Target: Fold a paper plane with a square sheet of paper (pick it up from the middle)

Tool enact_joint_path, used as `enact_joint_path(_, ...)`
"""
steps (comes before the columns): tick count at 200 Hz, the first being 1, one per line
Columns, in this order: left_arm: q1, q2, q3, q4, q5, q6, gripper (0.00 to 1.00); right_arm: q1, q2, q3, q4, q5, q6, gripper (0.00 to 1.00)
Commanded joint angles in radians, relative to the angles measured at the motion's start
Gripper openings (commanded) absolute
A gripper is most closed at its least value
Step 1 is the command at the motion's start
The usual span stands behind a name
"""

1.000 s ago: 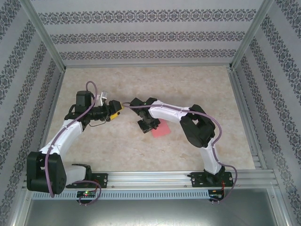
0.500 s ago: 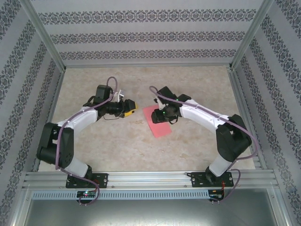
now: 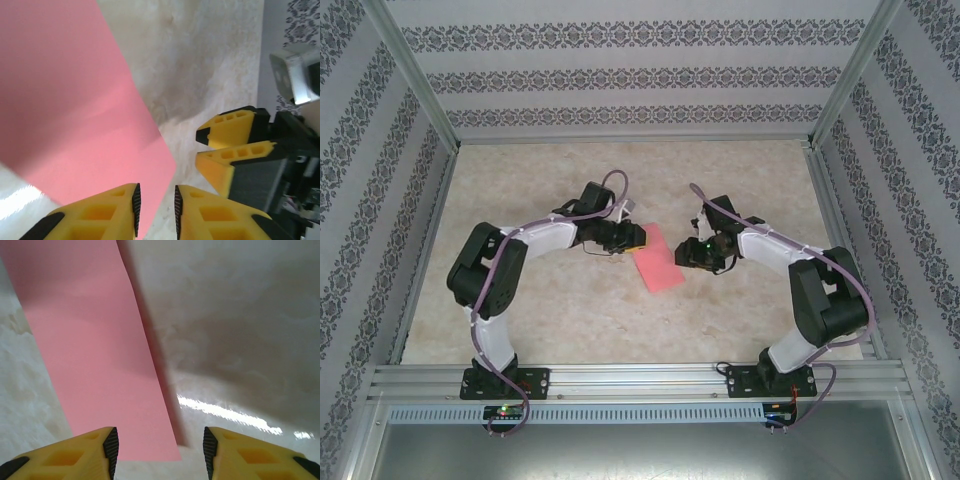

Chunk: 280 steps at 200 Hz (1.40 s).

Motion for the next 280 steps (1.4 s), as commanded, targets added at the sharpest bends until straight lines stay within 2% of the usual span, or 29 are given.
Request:
enact_joint_path(1, -0.015, 0.046, 0.037, -0.084, -0.059, 0.072, 0.23, -0.023, 0.011, -0.020, 0.059, -0.078, 0.015, 0.50)
enact_joint_path(84, -0.037, 0.131, 0.076, -0.239, -0.171, 0.196, 0.20, -0.048, 0.095, -0.016, 0.096, -0.173, -0.001, 0.51)
enact_joint_path(161, -0.034, 0.165, 0.078, -0.233, -0.154, 0.220, 0.20, -0.022, 0.150, -0.002, 0.091, -0.287, -0.008, 0.50)
enact_joint_path(242, -0.020, 0.160, 0.057, -0.224, -0.135, 0.226, 0.21, -0.020, 0.071, -0.057, 0.113, -0.364, 0.058, 0.46)
enact_joint_path(280, -0.020, 0.155, 0.062, -0.230, -0.128, 0.229, 0.22, -0.028, 0.058, -0.076, 0.158, -0.418, 0.100, 0.38)
